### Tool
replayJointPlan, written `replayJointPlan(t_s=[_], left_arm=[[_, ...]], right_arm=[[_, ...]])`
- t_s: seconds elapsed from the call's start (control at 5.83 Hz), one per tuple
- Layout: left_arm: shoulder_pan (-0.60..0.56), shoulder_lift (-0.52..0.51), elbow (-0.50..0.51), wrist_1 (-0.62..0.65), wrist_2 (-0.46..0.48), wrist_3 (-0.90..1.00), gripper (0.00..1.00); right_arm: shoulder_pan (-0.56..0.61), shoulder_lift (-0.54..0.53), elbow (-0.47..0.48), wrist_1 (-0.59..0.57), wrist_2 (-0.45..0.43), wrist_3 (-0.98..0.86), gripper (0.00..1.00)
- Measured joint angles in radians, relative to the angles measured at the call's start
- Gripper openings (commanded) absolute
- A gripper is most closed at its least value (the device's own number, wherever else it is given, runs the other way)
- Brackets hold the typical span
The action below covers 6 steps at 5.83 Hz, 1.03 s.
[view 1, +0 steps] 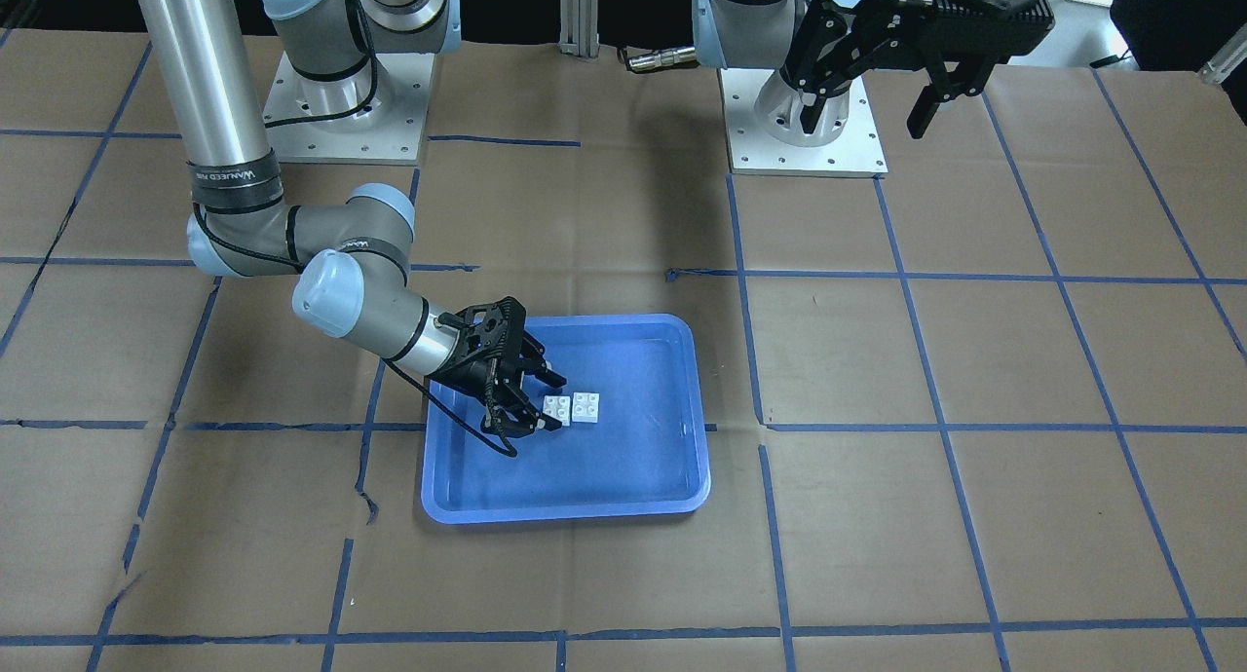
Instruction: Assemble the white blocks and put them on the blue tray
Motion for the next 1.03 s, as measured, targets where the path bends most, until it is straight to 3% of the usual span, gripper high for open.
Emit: replayJointPlan(t_s=[0.69,1.03], left_arm=[[0.000,0.000,0.000,0.000,0.000,0.000,1.00],[0.000,0.000,0.000,0.000,0.000,0.000,1.00]], right_arm=[[-0.005,-0.020,-0.011,0.004,-0.018,0.090,1.00],[-0.010,-0.068,-0.066,0.099,-0.084,0.181,1.00]])
